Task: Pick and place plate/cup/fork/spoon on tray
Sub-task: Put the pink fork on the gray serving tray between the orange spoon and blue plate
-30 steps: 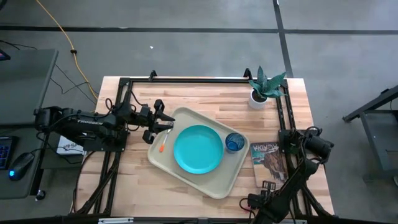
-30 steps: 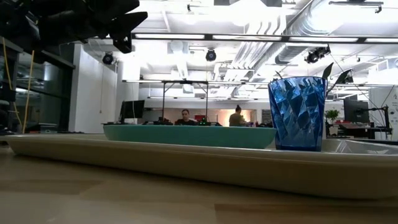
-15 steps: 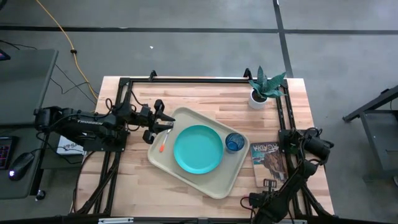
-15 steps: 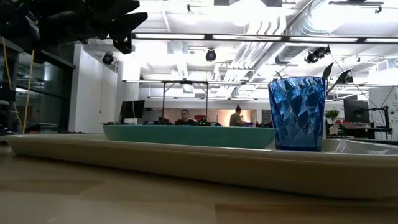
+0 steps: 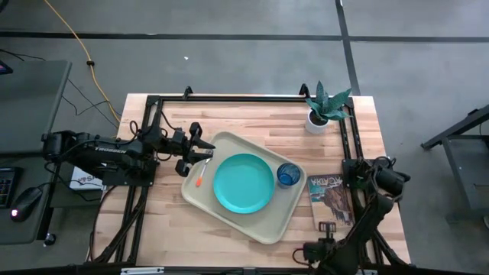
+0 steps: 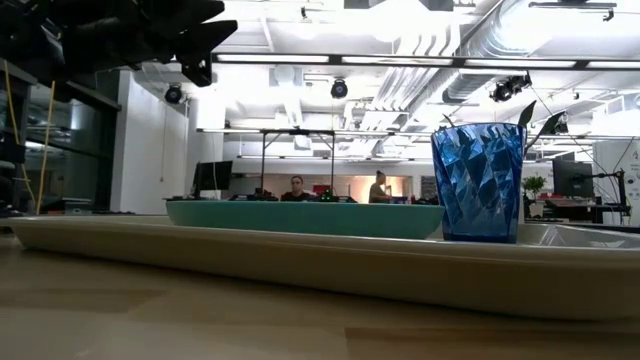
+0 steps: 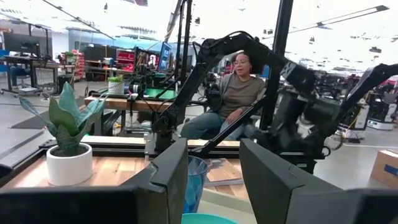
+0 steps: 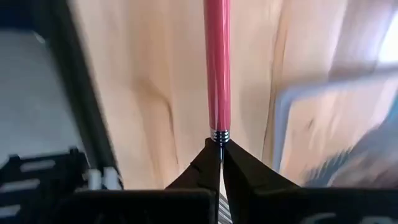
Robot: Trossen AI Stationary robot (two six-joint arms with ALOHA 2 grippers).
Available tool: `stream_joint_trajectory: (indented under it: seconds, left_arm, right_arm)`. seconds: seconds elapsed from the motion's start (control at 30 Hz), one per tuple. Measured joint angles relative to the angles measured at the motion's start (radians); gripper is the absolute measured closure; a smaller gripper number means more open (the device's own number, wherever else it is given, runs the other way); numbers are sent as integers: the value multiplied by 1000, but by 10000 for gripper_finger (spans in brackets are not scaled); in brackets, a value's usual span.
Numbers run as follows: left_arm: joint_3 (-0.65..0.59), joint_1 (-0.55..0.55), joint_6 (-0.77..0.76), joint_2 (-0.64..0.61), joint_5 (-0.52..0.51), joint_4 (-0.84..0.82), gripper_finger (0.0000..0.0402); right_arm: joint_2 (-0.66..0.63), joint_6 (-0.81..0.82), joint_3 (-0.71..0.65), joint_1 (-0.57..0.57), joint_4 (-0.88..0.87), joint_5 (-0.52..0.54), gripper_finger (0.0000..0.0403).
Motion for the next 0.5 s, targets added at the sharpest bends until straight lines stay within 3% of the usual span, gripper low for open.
stream_joint_trajectory:
  seconds: [0.17,0.3,0.5]
  left_arm:
    - [0,0,-91,0,7,-11,275]
    - [0,0,-162,0,18,-11,275]
    - [0,-36,-176,0,18,-10,275]
  right_arm:
    - [-1,-133,109,-72,-60,126,402]
    - [-2,-339,164,-171,-109,217,403]
    - [-2,-719,263,-334,-109,506,403]
